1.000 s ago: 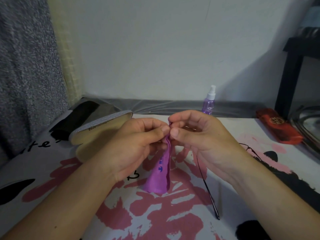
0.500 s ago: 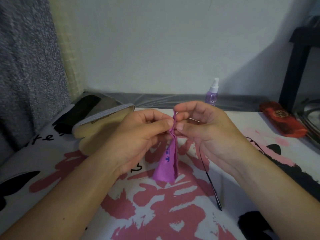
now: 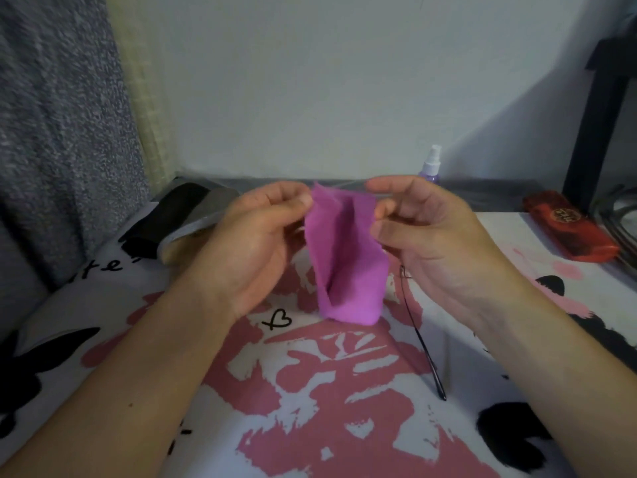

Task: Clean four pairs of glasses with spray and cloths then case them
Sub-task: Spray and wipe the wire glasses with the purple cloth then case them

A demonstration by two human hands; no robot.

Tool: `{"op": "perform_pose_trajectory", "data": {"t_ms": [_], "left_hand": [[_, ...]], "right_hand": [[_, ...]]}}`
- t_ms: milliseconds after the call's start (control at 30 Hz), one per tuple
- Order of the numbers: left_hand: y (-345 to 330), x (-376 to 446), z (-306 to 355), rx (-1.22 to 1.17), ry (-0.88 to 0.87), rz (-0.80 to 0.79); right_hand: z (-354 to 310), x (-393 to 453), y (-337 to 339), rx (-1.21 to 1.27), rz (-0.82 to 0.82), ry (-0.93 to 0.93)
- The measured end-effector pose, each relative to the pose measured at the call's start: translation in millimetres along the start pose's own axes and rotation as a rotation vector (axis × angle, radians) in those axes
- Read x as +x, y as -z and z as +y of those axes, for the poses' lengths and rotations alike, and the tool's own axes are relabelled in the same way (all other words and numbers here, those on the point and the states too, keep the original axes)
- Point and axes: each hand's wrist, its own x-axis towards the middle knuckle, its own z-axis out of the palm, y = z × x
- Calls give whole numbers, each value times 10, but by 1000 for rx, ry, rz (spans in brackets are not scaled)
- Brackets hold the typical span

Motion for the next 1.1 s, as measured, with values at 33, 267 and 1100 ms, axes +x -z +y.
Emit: {"op": "perform_pose_trajectory", "data": {"t_ms": [33, 267, 1100], "left_hand": [[39, 20, 27, 19, -59, 102], [263, 81, 154, 50, -291, 462], [-270, 128, -710, 1382, -843, -385]], "right_hand": [[-1, 4, 13, -5, 30, 39], [-44, -24, 31, -193, -62, 43], [-368, -70, 1212, -1268, 275, -446]]}}
